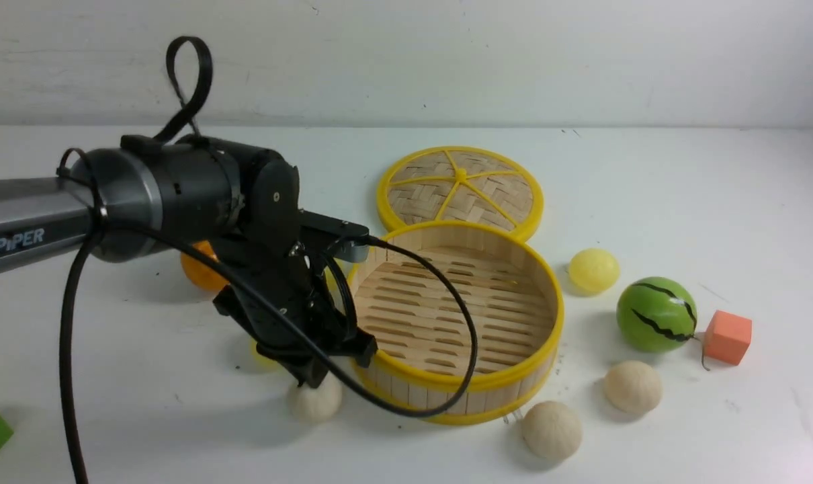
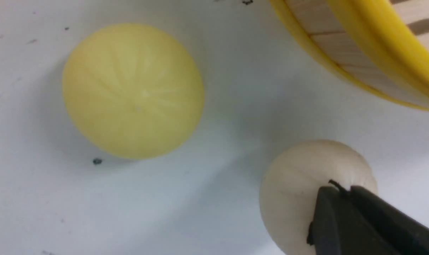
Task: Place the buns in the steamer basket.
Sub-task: Use the left arm to put the steamed stuffed bun into the steamer, then use the left arm to grab a steamed stuffed bun
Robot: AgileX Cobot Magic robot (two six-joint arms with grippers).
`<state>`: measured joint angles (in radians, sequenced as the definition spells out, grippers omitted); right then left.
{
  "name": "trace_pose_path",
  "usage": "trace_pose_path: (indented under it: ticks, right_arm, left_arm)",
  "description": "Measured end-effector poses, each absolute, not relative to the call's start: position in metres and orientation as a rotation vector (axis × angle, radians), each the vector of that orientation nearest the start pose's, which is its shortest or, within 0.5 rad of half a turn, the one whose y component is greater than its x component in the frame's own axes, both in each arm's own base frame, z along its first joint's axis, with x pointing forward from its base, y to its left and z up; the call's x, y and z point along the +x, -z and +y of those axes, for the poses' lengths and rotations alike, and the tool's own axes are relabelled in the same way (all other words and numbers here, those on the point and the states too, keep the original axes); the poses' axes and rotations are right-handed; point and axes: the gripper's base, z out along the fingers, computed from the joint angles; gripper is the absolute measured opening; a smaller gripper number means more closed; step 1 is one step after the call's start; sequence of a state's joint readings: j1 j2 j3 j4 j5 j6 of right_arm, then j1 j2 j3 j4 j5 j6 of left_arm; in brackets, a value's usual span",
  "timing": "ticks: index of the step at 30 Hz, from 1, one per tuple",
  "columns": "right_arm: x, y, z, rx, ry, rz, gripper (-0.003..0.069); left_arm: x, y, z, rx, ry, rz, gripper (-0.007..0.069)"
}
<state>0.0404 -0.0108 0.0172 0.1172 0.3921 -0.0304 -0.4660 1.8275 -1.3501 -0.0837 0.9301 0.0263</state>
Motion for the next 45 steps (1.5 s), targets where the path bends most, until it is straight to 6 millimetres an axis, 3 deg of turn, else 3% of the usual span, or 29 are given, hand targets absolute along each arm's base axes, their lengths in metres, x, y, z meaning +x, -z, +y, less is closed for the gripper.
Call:
trace_pose_path:
  ticks: [2, 6, 10, 13, 17, 23, 31, 35, 37, 40, 41, 42, 45]
  right_arm:
    - [0.052, -0.173, 0.006, 0.005, -0.123, 1.881, 0.0239]
    - [0.052, -0.173, 0.006, 0.004, -0.122, 1.881, 0.0239]
    - [0.052, -0.173, 0.006, 0.004, -0.122, 1.881, 0.0239]
    - [0.052, -0.173, 0.006, 0.004, -0.122, 1.881, 0.0239]
    - [0.052, -0.173, 0.006, 0.004, -0.122, 1.881, 0.0239]
    - [0.052, -0.173, 0.006, 0.004, -0.122, 1.881, 0.0239]
    - [0.052, -0.173, 0.006, 0.004, -0.122, 1.881, 0.0239]
    - [0.052, -0.173, 0.006, 0.004, -0.122, 1.881, 0.0239]
    - [0.052, -0.173, 0.006, 0.004, -0.122, 1.881, 0.0239]
    - [0.052, -0.173, 0.006, 0.004, -0.121, 1.881, 0.0239]
    - [0.052, -0.173, 0.006, 0.004, -0.121, 1.881, 0.0239]
    - [0.052, -0.173, 0.006, 0.003, -0.120, 1.881, 0.0239]
    - [0.052, -0.173, 0.006, 0.003, -0.120, 1.881, 0.0239]
  left_arm:
    - [0.328, -0.239, -0.172, 0.644, 0.201, 2.814, -0.0013]
    - [0.322, -0.296, -0.177, 0.632, 0.340, 2.702, -0.0013]
    - [0.328, -0.315, -0.193, 0.679, 0.461, 2.626, -0.0013]
    - [0.333, -0.305, -0.214, 0.778, 0.457, 2.609, -0.0013]
    - [0.340, -0.277, -0.251, 0.923, 0.391, 2.612, -0.0013]
    - [0.360, -0.236, -0.271, 0.971, 0.301, 2.646, -0.0013]
    - [0.368, -0.219, -0.273, 0.989, 0.251, 2.661, 0.0024]
    - [0.366, -0.228, -0.272, 0.983, 0.254, 2.660, 0.0155]
    - [0.362, -0.238, -0.270, 0.956, 0.262, 2.661, 0.0218]
    - [0.350, -0.273, -0.259, 0.885, 0.255, 2.661, 0.0300]
    - [0.349, -0.276, -0.258, 0.885, 0.253, 2.653, 0.0300]
    - [0.342, -0.295, -0.249, 0.857, 0.226, 2.651, 0.0298]
    - [0.329, -0.319, -0.224, 0.814, 0.157, 2.651, 0.0218]
